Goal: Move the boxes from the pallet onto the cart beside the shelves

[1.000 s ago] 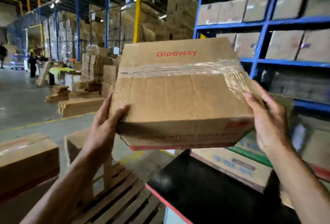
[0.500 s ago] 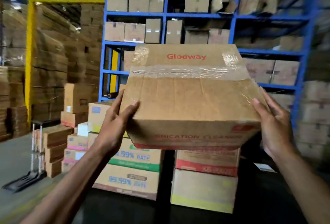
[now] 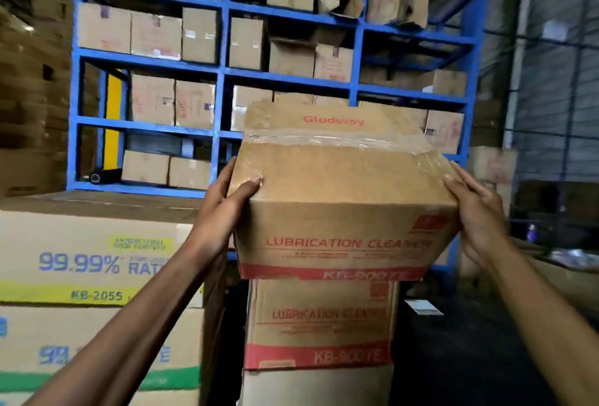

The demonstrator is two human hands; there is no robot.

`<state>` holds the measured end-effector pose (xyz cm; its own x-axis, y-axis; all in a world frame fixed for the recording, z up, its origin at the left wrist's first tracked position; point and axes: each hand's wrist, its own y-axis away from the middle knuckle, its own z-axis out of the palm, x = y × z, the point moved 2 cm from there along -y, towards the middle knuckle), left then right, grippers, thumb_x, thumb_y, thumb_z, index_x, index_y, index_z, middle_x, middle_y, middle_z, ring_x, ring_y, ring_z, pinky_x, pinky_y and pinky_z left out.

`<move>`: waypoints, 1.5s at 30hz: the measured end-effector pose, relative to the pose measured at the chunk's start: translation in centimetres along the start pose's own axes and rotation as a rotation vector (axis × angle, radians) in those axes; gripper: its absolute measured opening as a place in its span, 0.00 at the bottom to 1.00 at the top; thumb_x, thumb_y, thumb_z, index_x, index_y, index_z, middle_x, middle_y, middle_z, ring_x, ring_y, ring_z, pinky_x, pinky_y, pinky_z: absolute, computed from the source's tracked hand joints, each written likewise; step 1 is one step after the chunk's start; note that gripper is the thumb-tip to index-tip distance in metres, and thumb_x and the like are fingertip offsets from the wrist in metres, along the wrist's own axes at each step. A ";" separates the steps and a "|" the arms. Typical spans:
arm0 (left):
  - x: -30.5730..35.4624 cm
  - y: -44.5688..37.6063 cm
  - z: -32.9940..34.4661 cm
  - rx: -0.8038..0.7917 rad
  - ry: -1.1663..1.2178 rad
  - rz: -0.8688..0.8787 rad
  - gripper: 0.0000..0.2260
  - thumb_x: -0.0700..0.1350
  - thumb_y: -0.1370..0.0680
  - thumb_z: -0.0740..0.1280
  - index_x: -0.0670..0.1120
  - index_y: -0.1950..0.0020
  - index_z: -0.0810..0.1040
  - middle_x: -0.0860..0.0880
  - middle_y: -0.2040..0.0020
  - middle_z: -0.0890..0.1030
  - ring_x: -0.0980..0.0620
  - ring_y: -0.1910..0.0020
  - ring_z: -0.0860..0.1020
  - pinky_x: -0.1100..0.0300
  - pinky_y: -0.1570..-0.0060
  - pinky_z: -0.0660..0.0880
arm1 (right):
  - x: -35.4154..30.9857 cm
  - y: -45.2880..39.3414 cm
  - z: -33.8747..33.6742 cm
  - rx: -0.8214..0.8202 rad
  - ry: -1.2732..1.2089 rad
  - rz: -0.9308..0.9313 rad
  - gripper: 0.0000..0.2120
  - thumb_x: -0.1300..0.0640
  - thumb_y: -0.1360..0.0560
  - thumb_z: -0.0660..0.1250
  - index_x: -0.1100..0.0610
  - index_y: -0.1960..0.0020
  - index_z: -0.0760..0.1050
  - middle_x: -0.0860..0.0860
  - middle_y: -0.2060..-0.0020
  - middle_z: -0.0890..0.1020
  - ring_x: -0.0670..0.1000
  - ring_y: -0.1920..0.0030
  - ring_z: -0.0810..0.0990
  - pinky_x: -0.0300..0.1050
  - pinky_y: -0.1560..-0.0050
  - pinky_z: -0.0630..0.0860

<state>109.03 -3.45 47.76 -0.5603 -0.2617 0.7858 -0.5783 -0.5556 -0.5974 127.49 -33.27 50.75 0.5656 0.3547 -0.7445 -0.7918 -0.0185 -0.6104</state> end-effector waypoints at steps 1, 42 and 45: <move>-1.0 -1.2 0.2 0.005 0.006 -0.013 0.14 0.45 0.24 0.68 0.65 0.45 0.76 0.66 0.49 0.82 0.65 0.46 0.79 0.61 0.41 0.72 | 0.9 -1.1 0.3 0.006 0.002 0.017 0.21 0.59 0.22 0.64 0.53 0.30 0.71 0.49 0.46 0.80 0.37 0.63 0.82 0.31 0.69 0.76; -17.9 0.3 2.5 0.073 -0.282 -0.185 0.23 0.56 0.19 0.54 0.52 0.25 0.64 0.56 0.35 0.75 0.61 0.36 0.72 0.59 0.31 0.66 | 22.9 -3.9 -1.2 -0.309 -0.002 0.512 0.36 0.25 0.34 0.52 0.44 0.37 0.73 0.46 0.42 0.82 0.44 0.45 0.81 0.45 0.43 0.73; -19.5 2.0 2.4 0.090 -0.314 -0.201 0.26 0.58 0.20 0.52 0.50 0.23 0.59 0.53 0.28 0.69 0.58 0.28 0.65 0.61 0.31 0.60 | 24.1 -2.1 -1.3 -0.259 -0.026 0.504 0.30 0.30 0.26 0.48 0.44 0.36 0.74 0.45 0.47 0.84 0.44 0.47 0.82 0.47 0.44 0.74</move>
<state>120.21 -1.34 31.66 -0.2246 -0.3618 0.9048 -0.5962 -0.6835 -0.4213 143.08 -25.87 33.77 0.1237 0.2655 -0.9561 -0.8783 -0.4192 -0.2301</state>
